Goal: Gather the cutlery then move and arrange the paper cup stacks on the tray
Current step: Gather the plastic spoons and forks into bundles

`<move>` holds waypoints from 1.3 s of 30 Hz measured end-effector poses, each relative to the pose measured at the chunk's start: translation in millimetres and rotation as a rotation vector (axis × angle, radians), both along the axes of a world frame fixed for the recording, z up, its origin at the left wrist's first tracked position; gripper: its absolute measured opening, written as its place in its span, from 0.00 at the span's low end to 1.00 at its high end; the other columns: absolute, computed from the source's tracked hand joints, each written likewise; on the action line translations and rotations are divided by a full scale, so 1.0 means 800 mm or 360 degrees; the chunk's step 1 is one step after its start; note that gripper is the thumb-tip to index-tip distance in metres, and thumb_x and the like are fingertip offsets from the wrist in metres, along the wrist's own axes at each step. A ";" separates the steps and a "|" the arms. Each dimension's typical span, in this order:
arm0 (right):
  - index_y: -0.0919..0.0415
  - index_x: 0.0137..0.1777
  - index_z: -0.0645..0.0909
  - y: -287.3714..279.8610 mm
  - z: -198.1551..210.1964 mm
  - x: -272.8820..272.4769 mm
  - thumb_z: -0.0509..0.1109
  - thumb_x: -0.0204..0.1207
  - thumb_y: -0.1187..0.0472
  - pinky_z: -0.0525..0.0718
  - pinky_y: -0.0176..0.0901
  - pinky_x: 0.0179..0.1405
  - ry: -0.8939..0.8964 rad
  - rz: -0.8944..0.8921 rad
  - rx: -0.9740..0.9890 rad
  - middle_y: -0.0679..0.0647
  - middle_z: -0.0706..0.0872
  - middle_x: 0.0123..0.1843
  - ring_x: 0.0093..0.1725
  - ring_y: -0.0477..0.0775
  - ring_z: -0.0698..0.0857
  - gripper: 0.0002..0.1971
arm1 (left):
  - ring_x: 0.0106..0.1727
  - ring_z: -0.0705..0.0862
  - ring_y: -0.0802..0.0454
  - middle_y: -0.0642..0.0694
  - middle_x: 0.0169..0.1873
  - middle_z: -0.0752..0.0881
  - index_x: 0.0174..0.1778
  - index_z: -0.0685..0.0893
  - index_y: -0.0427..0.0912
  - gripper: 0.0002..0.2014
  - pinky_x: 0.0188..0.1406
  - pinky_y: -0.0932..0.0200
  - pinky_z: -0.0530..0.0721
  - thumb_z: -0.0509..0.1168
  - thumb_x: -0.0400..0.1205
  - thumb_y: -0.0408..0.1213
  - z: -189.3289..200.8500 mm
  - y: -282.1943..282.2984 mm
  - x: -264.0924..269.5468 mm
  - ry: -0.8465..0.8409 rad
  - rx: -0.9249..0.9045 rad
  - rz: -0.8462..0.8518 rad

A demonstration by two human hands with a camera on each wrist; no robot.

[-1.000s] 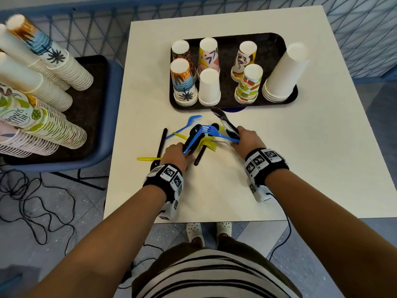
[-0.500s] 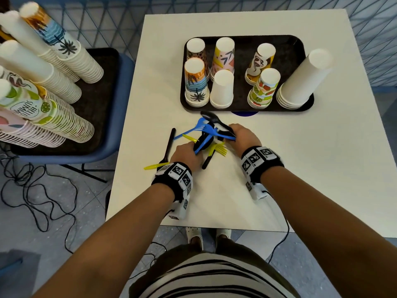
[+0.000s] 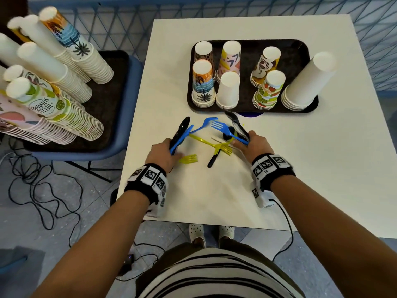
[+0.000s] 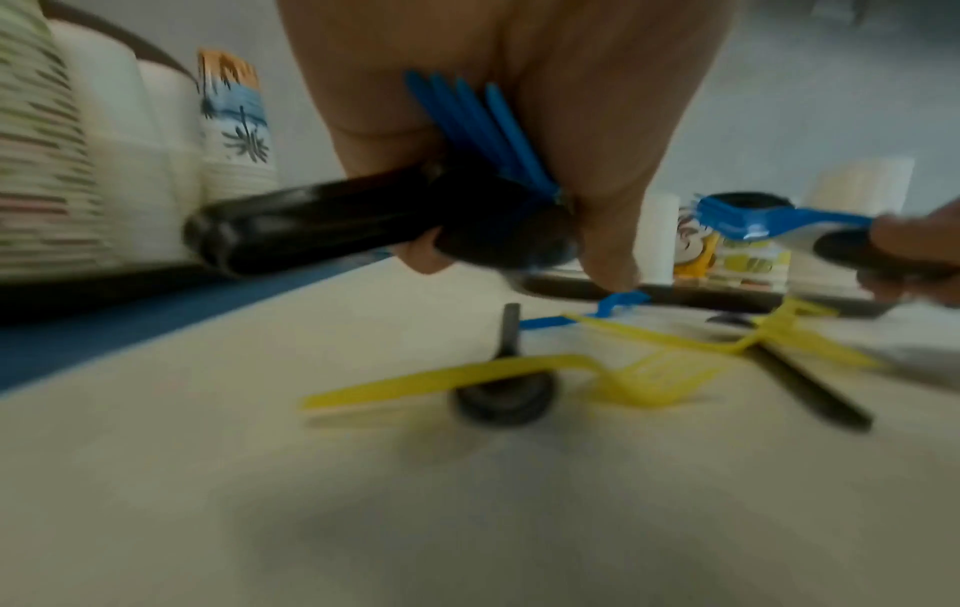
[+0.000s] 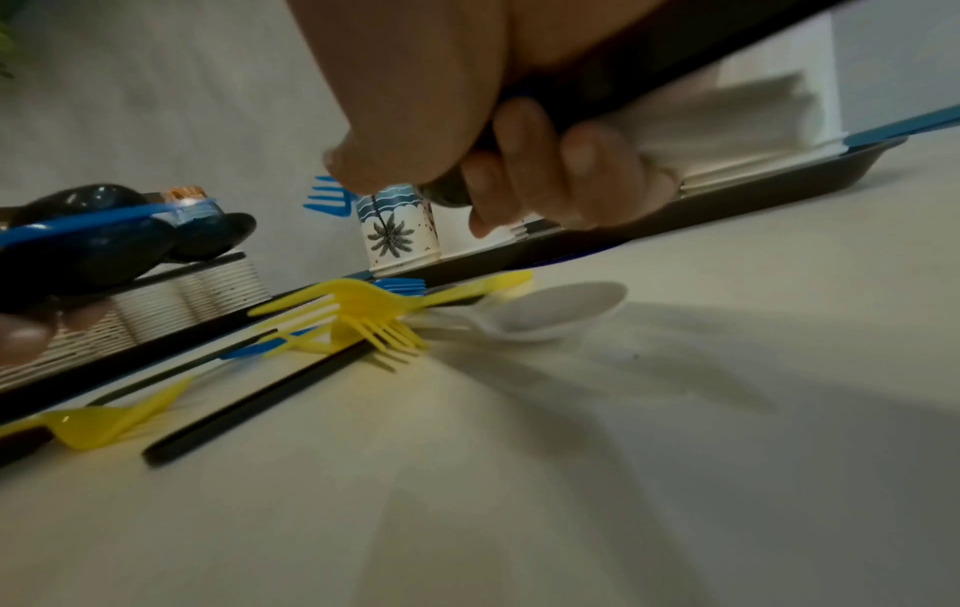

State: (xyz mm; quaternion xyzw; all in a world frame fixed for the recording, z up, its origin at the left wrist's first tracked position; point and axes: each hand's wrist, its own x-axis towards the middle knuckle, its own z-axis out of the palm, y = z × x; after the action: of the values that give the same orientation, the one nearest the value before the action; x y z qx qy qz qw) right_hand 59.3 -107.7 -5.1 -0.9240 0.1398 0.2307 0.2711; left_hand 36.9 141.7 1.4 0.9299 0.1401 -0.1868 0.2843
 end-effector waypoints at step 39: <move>0.57 0.64 0.75 0.017 -0.019 0.013 0.67 0.76 0.50 0.79 0.48 0.54 0.0048 0.0711 -0.0468 0.58 0.85 0.59 0.59 0.61 0.82 0.19 | 0.57 0.81 0.40 0.39 0.54 0.84 0.55 0.79 0.39 0.17 0.48 0.52 0.77 0.65 0.78 0.48 -0.038 -0.022 0.029 0.0271 0.0455 -0.0489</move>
State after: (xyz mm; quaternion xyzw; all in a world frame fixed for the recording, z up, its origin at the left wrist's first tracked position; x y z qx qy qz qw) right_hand 69.8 -94.2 -20.3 -0.9579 -0.0315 0.2757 0.0742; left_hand 60.3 123.7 -28.8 0.9520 0.0454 -0.2839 0.1048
